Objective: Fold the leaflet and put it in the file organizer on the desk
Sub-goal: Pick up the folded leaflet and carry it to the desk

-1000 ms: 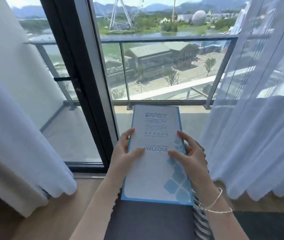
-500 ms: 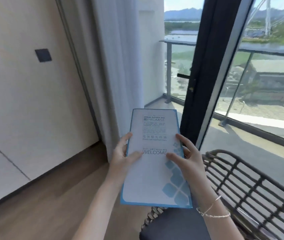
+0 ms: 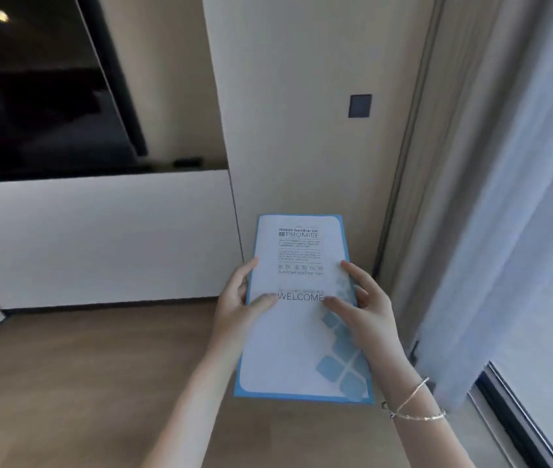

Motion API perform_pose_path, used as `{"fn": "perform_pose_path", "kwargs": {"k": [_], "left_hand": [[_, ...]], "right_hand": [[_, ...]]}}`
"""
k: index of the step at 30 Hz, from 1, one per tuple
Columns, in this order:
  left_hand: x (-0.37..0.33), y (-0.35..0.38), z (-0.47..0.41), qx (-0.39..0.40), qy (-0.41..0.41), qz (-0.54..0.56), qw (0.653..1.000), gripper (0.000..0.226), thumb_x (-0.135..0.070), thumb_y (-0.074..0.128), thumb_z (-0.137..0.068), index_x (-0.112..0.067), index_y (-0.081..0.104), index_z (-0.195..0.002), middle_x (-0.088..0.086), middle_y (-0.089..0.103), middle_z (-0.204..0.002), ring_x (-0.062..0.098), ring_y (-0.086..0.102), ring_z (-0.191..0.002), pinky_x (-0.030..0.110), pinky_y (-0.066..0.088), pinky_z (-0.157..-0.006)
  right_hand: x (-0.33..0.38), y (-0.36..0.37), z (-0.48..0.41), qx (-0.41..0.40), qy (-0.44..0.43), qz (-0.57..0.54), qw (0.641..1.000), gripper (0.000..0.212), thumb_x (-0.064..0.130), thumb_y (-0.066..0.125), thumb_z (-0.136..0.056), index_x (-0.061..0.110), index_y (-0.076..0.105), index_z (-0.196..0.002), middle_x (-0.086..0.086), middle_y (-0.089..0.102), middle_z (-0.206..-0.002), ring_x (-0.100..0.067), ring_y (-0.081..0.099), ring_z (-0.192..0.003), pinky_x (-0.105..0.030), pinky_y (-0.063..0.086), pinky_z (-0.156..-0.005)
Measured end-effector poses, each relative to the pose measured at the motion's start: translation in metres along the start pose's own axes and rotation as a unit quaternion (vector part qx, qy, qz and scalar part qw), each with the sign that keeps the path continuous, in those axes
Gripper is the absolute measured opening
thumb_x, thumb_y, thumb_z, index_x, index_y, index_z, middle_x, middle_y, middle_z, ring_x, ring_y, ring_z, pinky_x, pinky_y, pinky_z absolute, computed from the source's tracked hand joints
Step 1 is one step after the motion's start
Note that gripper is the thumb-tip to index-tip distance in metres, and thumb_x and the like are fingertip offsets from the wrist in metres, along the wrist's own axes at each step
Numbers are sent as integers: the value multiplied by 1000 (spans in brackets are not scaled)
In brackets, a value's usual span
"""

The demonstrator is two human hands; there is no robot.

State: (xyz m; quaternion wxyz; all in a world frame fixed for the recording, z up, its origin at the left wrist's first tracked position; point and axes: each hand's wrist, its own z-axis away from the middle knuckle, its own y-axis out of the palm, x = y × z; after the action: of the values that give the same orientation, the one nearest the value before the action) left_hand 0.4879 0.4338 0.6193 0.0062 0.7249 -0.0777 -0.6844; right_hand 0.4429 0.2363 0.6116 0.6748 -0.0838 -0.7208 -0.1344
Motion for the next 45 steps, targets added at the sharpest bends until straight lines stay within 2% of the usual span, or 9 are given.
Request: {"fn": "perform_pose_path", "kwargs": {"k": [4, 8, 17, 20, 24, 31, 37, 42, 45], "left_hand": [[-10, -79, -28, -97, 11, -12, 995, 59, 10, 67, -80, -33, 57, -119, -15, 77, -87, 4, 72, -78, 15, 52, -61], [-16, -148, -36, -197, 12, -16, 980, 59, 7, 68, -79, -35, 58, -119, -12, 77, -90, 6, 72, -80, 16, 53, -60], [-5, -249, -55, -395, 15, -10, 919, 58, 12, 64, -80, -24, 56, -125, -8, 77, -91, 8, 72, -79, 18, 53, -60], [-2, -278, -75, -457, 30, -7, 889, 57, 14, 62, -81, -21, 55, -125, -8, 77, -84, 8, 71, -73, 19, 54, -59], [0, -309, -96, -532, 42, -26, 845, 56, 11, 64, -82, -21, 53, -127, -16, 76, -88, 4, 71, -77, 19, 54, -60], [1, -351, -116, -655, 38, -38, 754, 55, 1, 69, -81, -32, 56, -124, -15, 74, -100, 5, 71, -86, 20, 55, -64], [1, -387, -97, -737, 24, -18, 675, 58, -9, 70, -75, -33, 55, -125, -4, 73, -112, 20, 71, -97, 37, 60, -78], [5, -449, -73, -774, 21, -10, 633, 55, -11, 68, -74, -38, 56, -120, -11, 76, -97, 19, 74, -83, 26, 58, -60], [9, -501, -58, -787, 26, 1, 616, 55, -12, 68, -74, -37, 55, -121, -12, 76, -95, 17, 74, -80, 24, 56, -57]], "right_hand": [[-6, 89, -47, 104, 5, -1, 995, 60, 13, 78, -72, 43, 61, -121, 7, 78, -99, -17, 75, -82, -28, 61, -68], [-16, 173, -80, 200, 22, 5, 980, 60, 8, 77, -76, 42, 60, -123, 7, 78, -95, -18, 75, -81, -27, 60, -67], [-49, 328, -141, 392, 46, 13, 919, 57, 4, 75, -78, 38, 59, -122, -3, 77, -102, -26, 75, -86, -40, 61, -75], [-59, 382, -170, 453, 42, 7, 891, 58, 1, 75, -78, 35, 60, -123, -6, 75, -108, -26, 74, -90, -38, 61, -74], [-62, 453, -203, 533, 52, 6, 845, 59, 0, 76, -76, 34, 61, -122, -6, 76, -109, -18, 75, -83, -24, 57, -63], [-77, 554, -222, 638, 81, 3, 766, 59, -6, 74, -77, 28, 61, -124, -3, 75, -112, -21, 74, -94, -32, 60, -74], [-88, 623, -191, 714, 119, 4, 690, 61, -6, 73, -79, 24, 58, -130, -3, 74, -113, -23, 73, -98, -35, 62, -79], [-110, 703, -148, 753, 120, 10, 647, 60, -4, 73, -78, 29, 60, -126, 0, 78, -103, -23, 74, -91, -38, 62, -77], [-124, 760, -118, 769, 127, 9, 627, 60, -5, 72, -78, 29, 60, -125, 0, 78, -101, -17, 75, -84, -26, 58, -63]]}}
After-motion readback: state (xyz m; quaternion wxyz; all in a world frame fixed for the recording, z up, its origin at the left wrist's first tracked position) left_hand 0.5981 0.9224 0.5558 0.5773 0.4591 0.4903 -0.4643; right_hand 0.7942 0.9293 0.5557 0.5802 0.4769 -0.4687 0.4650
